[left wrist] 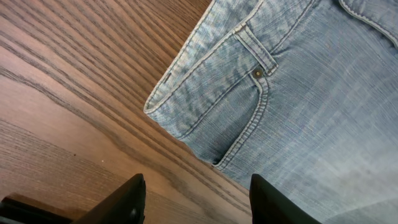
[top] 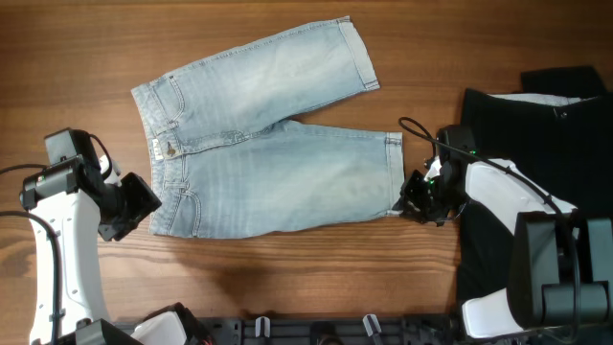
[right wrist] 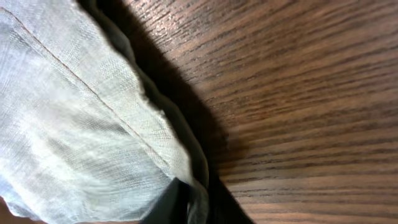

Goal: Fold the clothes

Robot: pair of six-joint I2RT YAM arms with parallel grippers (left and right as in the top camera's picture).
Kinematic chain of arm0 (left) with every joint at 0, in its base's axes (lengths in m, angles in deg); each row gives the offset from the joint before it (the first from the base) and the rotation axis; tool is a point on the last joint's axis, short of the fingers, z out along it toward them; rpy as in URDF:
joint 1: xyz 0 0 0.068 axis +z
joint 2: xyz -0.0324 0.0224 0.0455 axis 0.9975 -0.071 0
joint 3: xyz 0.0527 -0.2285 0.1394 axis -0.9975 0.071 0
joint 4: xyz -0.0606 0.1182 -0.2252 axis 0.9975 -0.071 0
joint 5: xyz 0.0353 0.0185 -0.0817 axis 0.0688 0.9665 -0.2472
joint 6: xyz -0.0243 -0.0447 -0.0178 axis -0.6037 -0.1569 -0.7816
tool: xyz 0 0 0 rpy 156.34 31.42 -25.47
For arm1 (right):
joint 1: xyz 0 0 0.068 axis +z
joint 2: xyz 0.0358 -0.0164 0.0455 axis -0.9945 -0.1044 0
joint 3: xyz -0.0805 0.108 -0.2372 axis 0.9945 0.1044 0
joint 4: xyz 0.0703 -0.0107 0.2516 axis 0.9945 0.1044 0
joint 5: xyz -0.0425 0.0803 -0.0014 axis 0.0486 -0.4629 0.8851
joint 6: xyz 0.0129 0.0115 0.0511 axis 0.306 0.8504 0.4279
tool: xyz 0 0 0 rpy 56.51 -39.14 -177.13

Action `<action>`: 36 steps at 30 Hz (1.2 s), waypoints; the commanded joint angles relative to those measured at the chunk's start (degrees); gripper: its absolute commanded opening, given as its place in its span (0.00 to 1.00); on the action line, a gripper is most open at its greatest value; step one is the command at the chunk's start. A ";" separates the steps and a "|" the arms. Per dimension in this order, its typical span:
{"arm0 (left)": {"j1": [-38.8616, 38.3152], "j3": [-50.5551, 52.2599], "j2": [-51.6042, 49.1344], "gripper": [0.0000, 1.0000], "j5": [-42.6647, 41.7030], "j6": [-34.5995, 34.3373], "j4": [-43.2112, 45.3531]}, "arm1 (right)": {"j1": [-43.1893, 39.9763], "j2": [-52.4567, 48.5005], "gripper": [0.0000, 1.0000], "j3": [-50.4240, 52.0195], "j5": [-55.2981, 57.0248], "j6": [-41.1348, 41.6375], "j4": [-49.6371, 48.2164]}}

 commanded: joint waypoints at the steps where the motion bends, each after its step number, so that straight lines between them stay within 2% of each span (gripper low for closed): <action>1: 0.37 0.42 0.31 0.54 -0.09 -0.31 0.15 | 0.28 -0.15 0.11 -1.25 -0.07 -0.98 1.73; 6: 0.37 0.44 0.31 0.55 -0.11 -0.26 0.85 | 0.28 3.76 0.09 -7.43 -0.07 -5.84 8.31; 7: 0.37 0.59 0.31 0.64 -0.09 -0.28 1.36 | 0.28 4.98 0.10 -8.20 -0.07 -6.25 8.63; 10: 0.37 4.15 0.31 0.67 -0.11 -4.04 4.22 | 0.28 6.03 0.12 -8.35 -0.07 -6.56 7.93; 15: 0.39 14.75 -0.24 0.66 0.44 -11.06 12.55 | 0.28 6.01 0.12 -8.35 -0.07 -6.73 7.78; 17: 0.37 18.18 -1.33 0.65 0.50 -13.90 18.47 | 0.28 6.01 0.12 -8.35 -0.07 -6.75 7.78; 21: 0.37 20.22 -4.42 0.62 0.33 -14.01 25.09 | 0.28 6.01 0.12 -8.35 -0.07 -6.78 7.39; 23: 0.37 20.22 -6.16 0.56 -0.61 -14.01 27.63 | 0.28 6.01 0.12 -8.35 -0.04 -6.78 7.30; 24: 0.31 20.24 -7.72 0.48 -1.40 -14.01 29.24 | 0.28 6.01 0.12 -8.35 -0.04 -6.78 7.32; 26: 0.31 20.26 -9.35 0.39 -1.40 -13.99 29.97 | 0.28 6.01 0.12 -8.35 -0.04 -6.73 7.23; 27: 0.33 20.26 -10.49 0.30 -1.40 -13.84 29.90 | 0.28 6.01 0.12 -8.35 -0.02 -6.75 7.15; 29: 0.33 20.24 -11.28 0.04 -1.36 -13.68 28.06 | 0.28 6.01 0.12 -8.35 0.70 -6.73 7.19; 32: 0.50 18.99 -10.29 0.04 -0.66 -12.02 24.41 | 0.28 6.12 0.12 -9.01 2.67 -9.68 7.67; 36: 1.92 11.69 -4.96 0.04 1.01 -12.04 12.90 | 0.28 6.49 0.12 -15.80 8.11 -11.34 16.63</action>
